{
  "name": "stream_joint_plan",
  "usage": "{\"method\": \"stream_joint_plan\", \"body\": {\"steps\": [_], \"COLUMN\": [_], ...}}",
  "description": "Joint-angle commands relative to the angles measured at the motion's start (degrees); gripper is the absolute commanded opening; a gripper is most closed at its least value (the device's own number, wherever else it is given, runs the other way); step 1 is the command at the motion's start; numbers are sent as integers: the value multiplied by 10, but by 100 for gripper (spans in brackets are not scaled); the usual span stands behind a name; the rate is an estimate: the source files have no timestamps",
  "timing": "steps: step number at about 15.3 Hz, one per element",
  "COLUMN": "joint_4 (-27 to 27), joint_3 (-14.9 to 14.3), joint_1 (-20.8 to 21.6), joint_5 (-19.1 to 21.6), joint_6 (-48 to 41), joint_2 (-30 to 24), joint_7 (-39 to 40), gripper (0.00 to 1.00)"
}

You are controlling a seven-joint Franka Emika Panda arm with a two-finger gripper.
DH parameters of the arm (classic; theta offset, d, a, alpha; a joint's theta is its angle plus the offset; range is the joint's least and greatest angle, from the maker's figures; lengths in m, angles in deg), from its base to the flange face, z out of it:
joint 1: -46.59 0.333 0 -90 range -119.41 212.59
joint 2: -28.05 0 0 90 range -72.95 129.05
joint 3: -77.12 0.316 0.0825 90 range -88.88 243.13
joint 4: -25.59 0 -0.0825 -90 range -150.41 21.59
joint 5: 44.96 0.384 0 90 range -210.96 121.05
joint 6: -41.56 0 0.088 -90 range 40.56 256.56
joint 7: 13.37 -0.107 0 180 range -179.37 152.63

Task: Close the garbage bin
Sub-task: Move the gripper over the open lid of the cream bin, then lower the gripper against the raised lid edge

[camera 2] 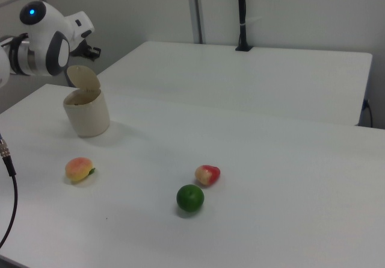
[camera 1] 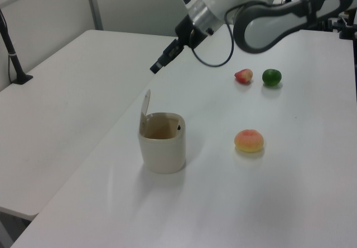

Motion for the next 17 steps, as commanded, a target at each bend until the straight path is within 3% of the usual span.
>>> {"method": "stream_joint_plan", "body": {"steps": [1,5,17], "joint_4": [26,34,27], "joint_3": [1,1,8], "joint_1": [8,18,17], "joint_5": [-14,-35,-29], "joint_6": [37,57,93], "joint_2": [29,52,68], "joint_7": [-16,-16,-16], "gripper": [0,0,0]}}
